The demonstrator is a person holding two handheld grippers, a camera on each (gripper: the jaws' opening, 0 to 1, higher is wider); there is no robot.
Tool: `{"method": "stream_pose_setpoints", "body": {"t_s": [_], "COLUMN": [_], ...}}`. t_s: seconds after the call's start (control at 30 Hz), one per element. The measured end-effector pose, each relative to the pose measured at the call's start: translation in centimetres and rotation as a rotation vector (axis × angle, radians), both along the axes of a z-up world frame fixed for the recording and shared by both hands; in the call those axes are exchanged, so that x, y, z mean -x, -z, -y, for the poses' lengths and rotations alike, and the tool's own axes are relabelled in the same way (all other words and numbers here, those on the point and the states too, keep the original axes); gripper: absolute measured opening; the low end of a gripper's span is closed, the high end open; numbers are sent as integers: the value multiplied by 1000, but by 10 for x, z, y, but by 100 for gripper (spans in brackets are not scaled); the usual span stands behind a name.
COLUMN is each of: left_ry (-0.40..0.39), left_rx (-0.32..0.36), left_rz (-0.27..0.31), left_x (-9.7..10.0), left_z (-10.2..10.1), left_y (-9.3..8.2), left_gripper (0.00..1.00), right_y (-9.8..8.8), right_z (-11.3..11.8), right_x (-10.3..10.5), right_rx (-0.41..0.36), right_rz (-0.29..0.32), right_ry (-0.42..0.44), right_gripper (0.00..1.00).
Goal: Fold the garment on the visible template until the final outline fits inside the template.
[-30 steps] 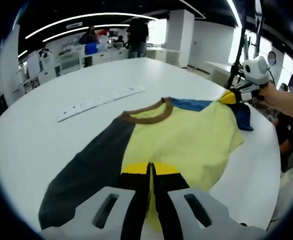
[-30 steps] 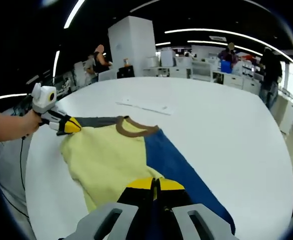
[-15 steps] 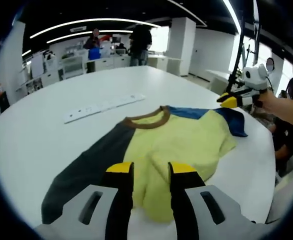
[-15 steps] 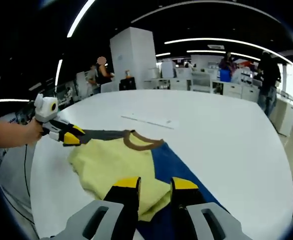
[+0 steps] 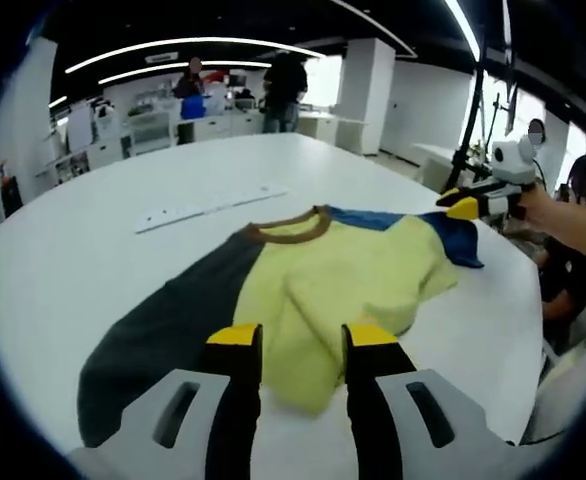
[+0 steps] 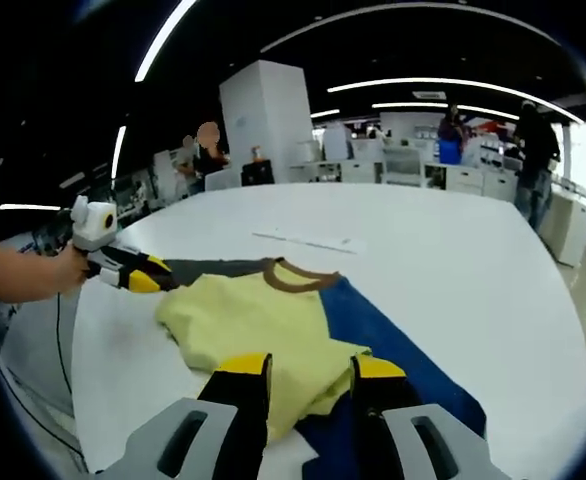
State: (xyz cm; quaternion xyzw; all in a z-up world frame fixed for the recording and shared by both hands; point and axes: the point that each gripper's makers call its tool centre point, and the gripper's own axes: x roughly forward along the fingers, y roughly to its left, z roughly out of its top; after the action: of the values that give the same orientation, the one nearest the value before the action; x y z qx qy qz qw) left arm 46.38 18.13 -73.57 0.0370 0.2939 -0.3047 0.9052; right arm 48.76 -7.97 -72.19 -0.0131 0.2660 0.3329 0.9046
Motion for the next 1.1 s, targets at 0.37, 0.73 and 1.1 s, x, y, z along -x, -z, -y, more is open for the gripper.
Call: {"method": "stream_pose_setpoints", "body": {"t_s": [0.37, 0.73, 1.1], "left_ry": [-39, -55, -52], "left_rx": [7, -4, -11], "left_rz": [-35, -88, -105], "left_x": [20, 37, 43], "left_z": [-16, -21, -15], "left_y": [17, 42, 52], "left_gripper": [26, 24, 18], "right_y": [14, 31, 52], "right_z": [2, -4, -13], "right_x": [22, 39, 60], "right_rx": [-10, -5, 17], "right_rz": [-32, -67, -112], "right_ry": [-2, -24, -71], "right_gripper": [27, 26, 24]}}
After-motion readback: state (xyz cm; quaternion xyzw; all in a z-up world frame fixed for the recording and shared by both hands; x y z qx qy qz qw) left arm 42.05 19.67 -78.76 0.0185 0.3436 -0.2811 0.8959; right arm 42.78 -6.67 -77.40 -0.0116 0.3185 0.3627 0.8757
